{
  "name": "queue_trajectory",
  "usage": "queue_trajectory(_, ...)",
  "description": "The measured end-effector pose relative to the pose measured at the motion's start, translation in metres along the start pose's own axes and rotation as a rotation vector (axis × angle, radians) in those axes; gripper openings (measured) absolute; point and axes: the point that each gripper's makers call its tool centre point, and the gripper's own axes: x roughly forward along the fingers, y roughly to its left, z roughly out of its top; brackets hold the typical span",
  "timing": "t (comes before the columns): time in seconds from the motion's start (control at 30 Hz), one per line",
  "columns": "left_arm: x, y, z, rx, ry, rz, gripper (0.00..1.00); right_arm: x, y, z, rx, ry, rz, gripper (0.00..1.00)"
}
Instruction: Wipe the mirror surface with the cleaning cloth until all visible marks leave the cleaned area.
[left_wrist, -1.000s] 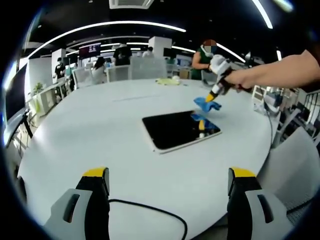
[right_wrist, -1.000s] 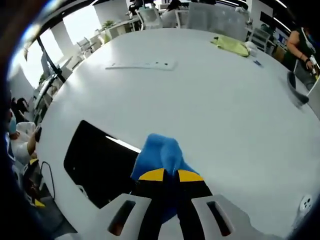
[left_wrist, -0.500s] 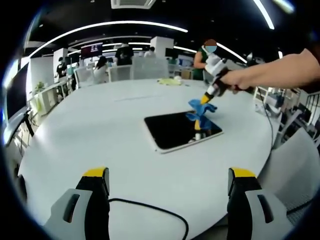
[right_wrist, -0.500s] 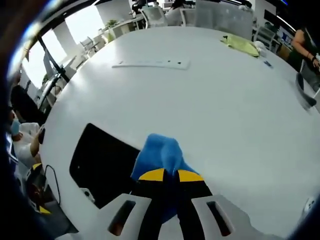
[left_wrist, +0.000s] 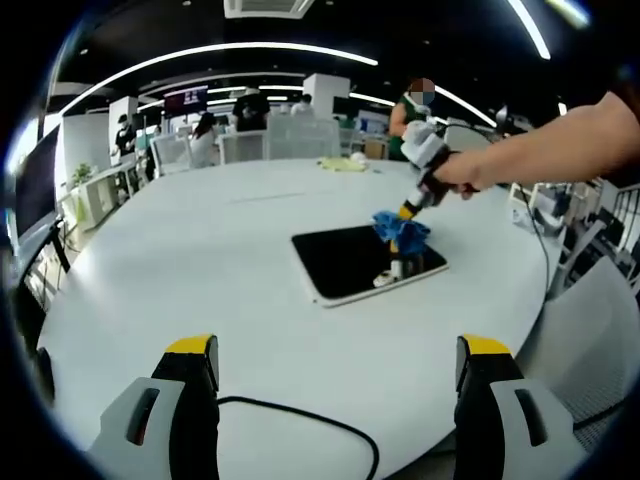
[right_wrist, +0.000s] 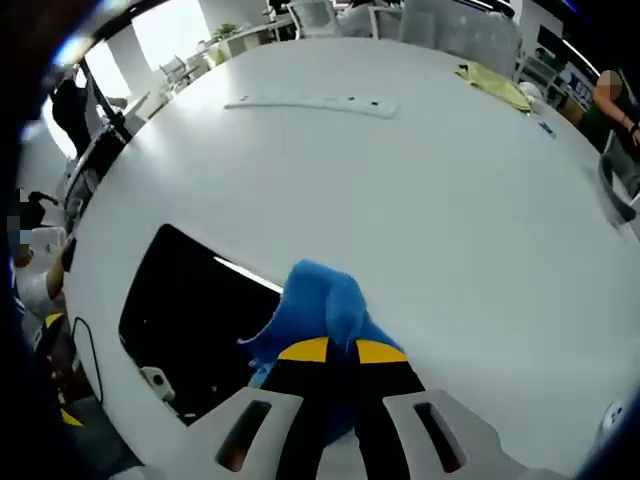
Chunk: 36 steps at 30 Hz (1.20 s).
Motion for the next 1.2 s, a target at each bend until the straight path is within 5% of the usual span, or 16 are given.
queue_trajectory(1.2, 0.0, -0.003, 0.004, 0.016, -0.012, -0.012, 0.99, 0.003, 0.034, 0.018, -0.067, -0.001, -0.019, 0.03)
